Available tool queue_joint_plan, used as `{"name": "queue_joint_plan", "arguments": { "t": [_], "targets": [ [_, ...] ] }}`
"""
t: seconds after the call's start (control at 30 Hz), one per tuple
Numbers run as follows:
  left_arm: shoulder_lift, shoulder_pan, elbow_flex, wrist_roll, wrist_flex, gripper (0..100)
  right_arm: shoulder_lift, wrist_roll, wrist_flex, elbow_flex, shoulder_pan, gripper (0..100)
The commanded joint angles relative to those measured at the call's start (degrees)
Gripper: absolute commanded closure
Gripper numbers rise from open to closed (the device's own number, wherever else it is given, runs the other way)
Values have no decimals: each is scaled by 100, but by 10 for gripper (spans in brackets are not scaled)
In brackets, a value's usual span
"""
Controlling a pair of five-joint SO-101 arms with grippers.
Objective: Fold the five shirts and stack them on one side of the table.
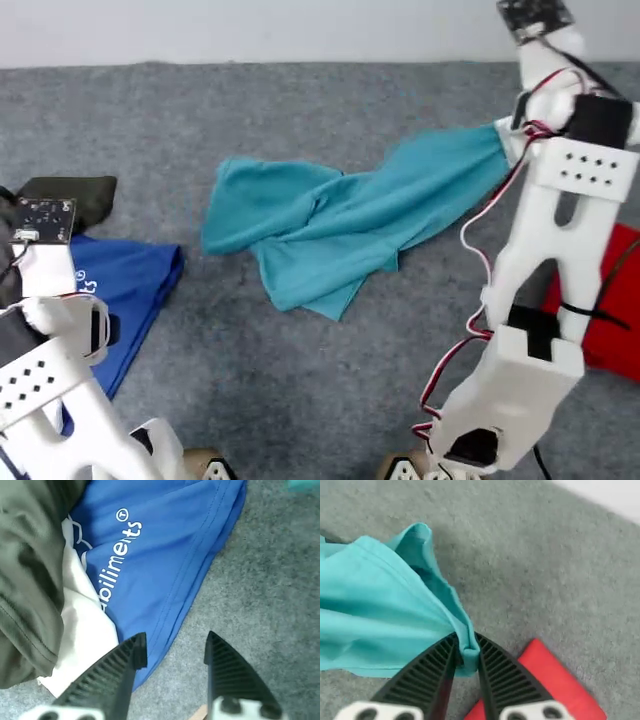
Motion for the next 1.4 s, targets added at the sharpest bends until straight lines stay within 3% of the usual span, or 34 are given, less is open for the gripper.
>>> {"name": "queue_joint_plan", "arguments": {
  "t": [0.0,0.17,0.3,0.5,0.8,1.1,1.37],
  "targets": [
    [-105,387,-22,-18,-70,801,-84,-26,180,-53,84,988],
    [-53,2092,136,9,-229,800,-40,-26,444,-18,84,988],
    [-9,3473,453,492,-730,798,-40,-26,699,-18,84,988],
    [1134,4905,338,527,-993,798,-40,-26,866,-18,119,988],
    [3420,6163,-840,527,-1266,799,-40,-62,866,-18,84,988],
    [5222,6725,-2475,536,-1240,798,-40,-62,875,-18,119,988],
    [6171,7130,-3108,536,-1257,798,-40,-62,875,-18,110,988]
  ]
}}
